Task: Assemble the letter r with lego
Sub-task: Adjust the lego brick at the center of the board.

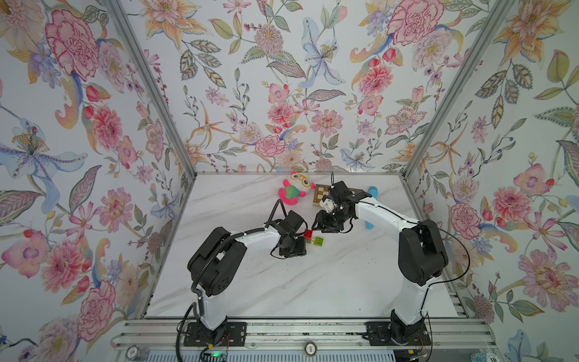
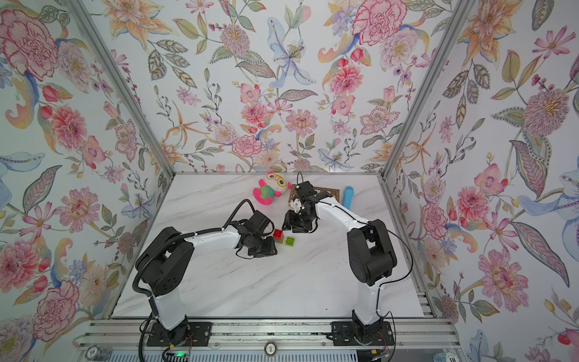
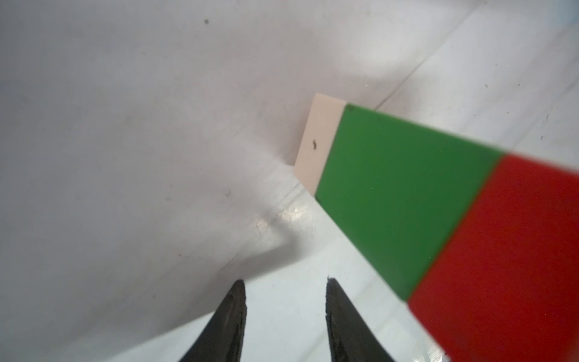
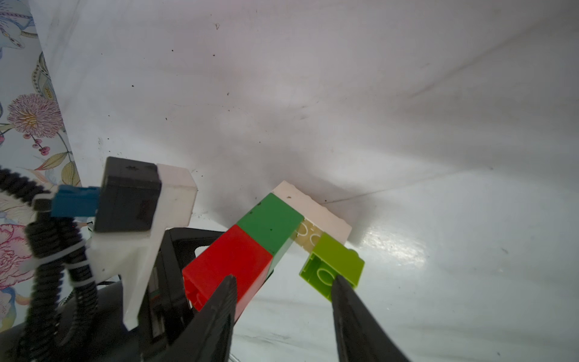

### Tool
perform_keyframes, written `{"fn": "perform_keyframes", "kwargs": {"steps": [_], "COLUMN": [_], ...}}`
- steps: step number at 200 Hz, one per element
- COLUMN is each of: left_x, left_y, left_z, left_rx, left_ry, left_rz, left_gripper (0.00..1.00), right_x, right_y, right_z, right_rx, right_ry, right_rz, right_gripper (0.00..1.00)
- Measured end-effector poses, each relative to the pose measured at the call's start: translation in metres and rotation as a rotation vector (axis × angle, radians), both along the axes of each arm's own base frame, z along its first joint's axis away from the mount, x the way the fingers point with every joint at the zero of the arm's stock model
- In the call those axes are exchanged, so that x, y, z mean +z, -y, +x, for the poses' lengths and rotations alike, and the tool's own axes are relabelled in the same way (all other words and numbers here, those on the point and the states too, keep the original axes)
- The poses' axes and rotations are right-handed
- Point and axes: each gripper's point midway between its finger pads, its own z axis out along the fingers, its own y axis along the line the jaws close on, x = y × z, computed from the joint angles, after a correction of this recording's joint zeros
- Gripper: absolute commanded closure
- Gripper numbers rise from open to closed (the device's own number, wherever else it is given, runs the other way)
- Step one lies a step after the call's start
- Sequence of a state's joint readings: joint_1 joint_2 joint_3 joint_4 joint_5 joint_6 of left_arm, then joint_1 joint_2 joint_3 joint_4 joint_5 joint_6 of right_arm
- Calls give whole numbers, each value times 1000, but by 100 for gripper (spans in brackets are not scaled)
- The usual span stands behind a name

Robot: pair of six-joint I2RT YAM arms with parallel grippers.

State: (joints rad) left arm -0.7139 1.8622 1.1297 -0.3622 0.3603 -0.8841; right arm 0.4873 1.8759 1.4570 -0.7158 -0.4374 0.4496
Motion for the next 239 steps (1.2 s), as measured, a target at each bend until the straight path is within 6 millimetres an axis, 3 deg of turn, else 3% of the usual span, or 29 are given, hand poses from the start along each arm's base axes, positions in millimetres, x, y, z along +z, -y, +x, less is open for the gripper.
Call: {"fn": "perform_keyframes", "kwargs": {"steps": [39,134,150,168,186,207,239], "left_x": [0,1,1,1,1,1,1], "left_y": [-3,-8,-7,-5,-5,-5,-5], "left_z": [-4,-12,-12,-13,-13,-13,-13], "left_rx": [7,38,34,31,31,30,30], "left_ry": [21,38,37,37,37,37,36], "left_rz": [-24,-73,-82,-90,-90,-91,-90], "left_gripper": [56,57,57,57,57,57,58], "right_x": [6,-15,-15,-8,1,5,-16], "right_y": [-4,1,6,16,28,34,37], "right_z": [-8,-28,-33,-45,-52,-48,-41], "right_rx": [17,19,12,2,16,48,104], "right_ry": [9,-55,-54,-48,-1,42,40], "right_rz": [5,-27,-33,-35,-44,-43,-54], "right_gripper": [47,46,38,20,16,16,27]}}
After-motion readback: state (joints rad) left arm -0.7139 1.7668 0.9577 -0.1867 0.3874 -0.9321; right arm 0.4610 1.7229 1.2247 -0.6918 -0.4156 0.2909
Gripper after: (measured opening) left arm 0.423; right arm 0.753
